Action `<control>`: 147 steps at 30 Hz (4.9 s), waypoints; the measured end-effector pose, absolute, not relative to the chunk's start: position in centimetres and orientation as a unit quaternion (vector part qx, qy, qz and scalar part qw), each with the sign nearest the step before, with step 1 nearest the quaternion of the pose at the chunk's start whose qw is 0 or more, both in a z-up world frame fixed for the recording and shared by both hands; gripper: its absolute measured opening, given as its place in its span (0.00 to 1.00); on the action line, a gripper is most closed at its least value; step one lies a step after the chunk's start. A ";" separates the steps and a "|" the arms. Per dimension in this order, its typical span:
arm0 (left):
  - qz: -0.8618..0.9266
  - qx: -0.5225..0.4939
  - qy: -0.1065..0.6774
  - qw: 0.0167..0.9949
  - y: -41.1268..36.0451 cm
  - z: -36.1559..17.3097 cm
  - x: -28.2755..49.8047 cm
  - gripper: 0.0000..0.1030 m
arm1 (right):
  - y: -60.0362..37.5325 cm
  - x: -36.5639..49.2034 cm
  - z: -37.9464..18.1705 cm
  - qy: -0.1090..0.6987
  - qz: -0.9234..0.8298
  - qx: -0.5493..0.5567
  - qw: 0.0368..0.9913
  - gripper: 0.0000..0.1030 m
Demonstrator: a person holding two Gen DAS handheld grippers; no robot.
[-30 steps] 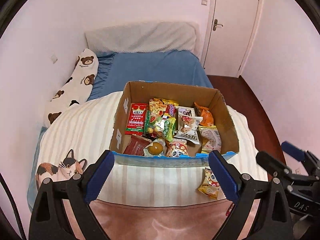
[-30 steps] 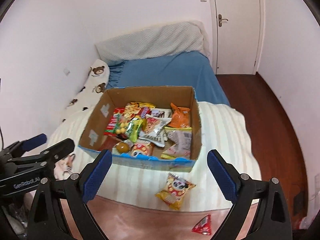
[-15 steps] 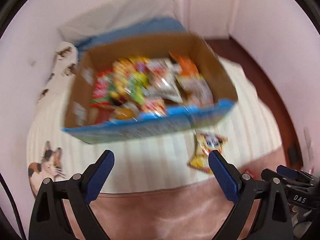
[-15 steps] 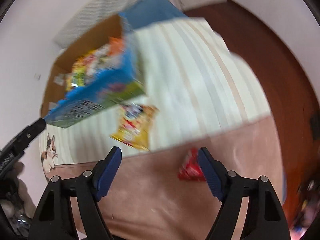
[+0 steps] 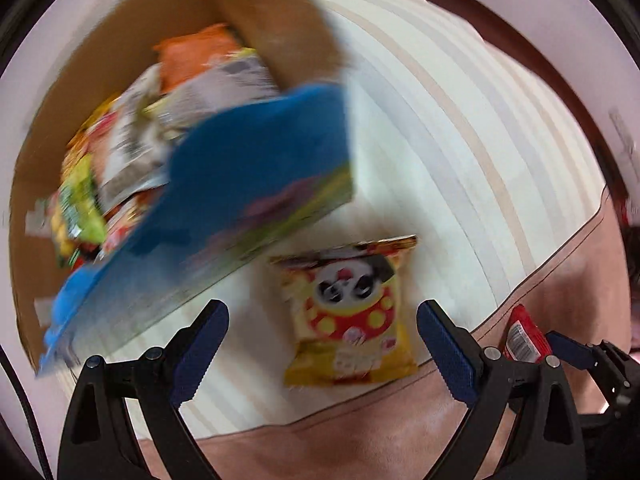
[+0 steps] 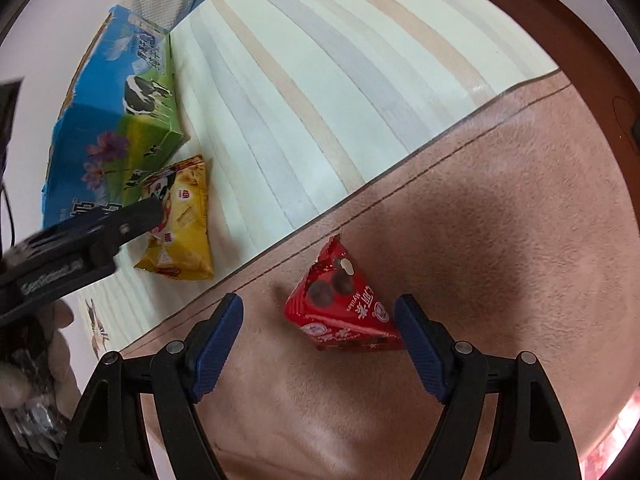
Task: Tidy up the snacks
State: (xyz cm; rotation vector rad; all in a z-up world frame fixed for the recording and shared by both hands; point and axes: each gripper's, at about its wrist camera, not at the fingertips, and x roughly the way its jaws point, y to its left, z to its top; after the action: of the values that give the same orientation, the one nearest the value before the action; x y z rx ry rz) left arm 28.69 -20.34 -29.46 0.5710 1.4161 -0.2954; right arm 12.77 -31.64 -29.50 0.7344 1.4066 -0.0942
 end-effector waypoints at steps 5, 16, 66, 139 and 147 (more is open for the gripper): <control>-0.143 0.301 0.643 0.690 -22.6 -31.5 28.3 0.94 | -31.5 12.5 -30.2 0.632 -0.046 0.328 0.701 0.75; -0.143 0.282 0.643 0.698 -22.3 -31.3 27.2 0.49 | -30.6 12.3 -30.7 0.640 -0.048 0.298 0.707 0.44; -0.151 0.202 0.707 0.661 -10.0 -29.9 20.4 0.60 | -17.4 16.0 -33.3 0.721 0.051 0.179 0.668 0.64; -0.004 -0.039 0.592 0.805 4.2 -16.6 38.3 0.94 | -15.8 37.4 -14.9 0.588 0.035 0.039 0.807 0.98; -0.013 -0.044 0.577 0.816 3.2 -14.7 35.5 0.94 | -16.1 35.1 -12.8 0.569 0.027 0.043 0.821 0.98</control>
State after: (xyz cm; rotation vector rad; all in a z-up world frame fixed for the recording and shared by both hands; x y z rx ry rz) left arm 35.46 3.21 -14.71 -0.0931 1.2296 -0.0269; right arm 35.09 -16.11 -12.77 0.0926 1.2113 0.0583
